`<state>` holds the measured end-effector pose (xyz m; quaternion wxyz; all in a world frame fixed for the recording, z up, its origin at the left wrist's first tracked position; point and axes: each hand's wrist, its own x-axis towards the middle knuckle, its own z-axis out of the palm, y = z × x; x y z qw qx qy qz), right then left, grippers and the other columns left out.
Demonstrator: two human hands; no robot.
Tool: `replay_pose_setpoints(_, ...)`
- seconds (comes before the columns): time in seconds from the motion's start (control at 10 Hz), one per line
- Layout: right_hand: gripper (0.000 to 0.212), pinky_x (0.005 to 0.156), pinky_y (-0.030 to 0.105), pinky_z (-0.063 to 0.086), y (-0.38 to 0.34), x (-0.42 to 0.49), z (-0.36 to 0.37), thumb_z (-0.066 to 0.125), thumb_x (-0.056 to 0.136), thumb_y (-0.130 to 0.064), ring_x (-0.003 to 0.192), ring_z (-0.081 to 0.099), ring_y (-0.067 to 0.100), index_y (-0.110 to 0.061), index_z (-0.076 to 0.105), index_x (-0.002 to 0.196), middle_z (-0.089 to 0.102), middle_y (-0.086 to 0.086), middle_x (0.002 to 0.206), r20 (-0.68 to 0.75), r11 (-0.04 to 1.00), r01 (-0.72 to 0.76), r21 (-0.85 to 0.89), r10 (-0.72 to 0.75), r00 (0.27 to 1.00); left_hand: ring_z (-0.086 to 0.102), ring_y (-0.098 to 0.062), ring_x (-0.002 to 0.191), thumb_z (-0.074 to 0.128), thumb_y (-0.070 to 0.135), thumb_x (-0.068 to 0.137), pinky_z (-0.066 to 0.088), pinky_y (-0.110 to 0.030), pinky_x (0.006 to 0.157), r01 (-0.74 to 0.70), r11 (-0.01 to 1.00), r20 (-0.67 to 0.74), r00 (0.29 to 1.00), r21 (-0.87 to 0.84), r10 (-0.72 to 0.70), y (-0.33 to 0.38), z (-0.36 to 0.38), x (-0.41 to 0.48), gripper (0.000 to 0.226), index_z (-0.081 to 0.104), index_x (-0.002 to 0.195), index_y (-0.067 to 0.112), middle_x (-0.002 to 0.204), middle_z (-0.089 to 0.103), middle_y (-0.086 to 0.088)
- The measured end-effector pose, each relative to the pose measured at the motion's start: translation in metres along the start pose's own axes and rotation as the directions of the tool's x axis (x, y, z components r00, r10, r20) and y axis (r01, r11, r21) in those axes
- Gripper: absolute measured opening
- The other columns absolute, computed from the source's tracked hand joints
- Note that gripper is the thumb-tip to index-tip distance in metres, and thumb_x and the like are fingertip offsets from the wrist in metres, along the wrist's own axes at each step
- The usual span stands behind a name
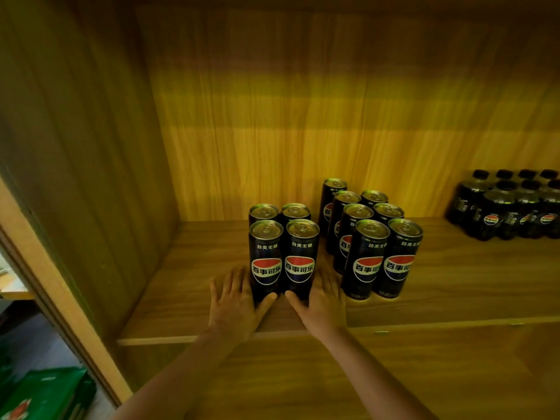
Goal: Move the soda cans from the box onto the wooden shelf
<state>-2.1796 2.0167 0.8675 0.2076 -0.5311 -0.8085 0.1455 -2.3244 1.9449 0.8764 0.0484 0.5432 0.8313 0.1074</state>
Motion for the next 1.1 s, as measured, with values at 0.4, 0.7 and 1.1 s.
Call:
replay_pose_setpoints(0.4, 0.087, 0.113, 0.036, 0.025, -0.005, -0.029, -0.037, 0.055, 0.080, -0.052, 0.142, 0.018, 0.020, -0.022, 0.006, 0.145, 0.013, -0.001, 0.156, 0.034, 0.992, 0.059, 0.115, -0.064, 0.997, 0.000, -0.024, 0.145, -0.018, 0.087, 0.048, -0.004, -0.047, 0.115, -0.068, 0.997, -0.029, 0.997, -0.035, 0.067, -0.003, -0.031, -0.027, 0.124, -0.002, 0.147, 0.013, 0.158, 0.001, -0.008)
replay_pose_setpoints(0.7, 0.069, 0.108, 0.033, 0.031, -0.044, -0.058, -0.140, 0.058, 0.085, -0.036, 0.134, 0.036, 0.021, -0.014, 0.025, 0.141, 0.035, 0.004, 0.148, 0.065, 0.953, 0.288, -0.089, -0.283, 0.957, 0.041, -0.028, 0.130, 0.051, 0.045, 0.087, 0.039, -0.042, 0.102, -0.256, 0.960, -0.148, 0.960, -0.114, 0.238, 0.022, -0.128, -0.075, 0.073, 0.015, 0.144, 0.018, 0.151, 0.026, -0.006)
replay_pose_setpoints(1.1, 0.065, 0.101, 0.040, 0.041, -0.041, -0.133, -0.232, 0.049, 0.087, -0.048, 0.124, 0.046, 0.031, -0.004, 0.037, 0.133, 0.047, 0.015, 0.137, 0.068, 0.940, 0.274, -0.204, -0.266, 0.962, 0.040, -0.030, 0.131, 0.040, 0.063, 0.082, 0.035, -0.045, 0.107, -0.202, 0.977, -0.134, 0.968, 0.074, 0.211, 0.085, -0.171, -0.169, 0.082, 0.020, 0.144, 0.013, 0.150, 0.032, -0.009)
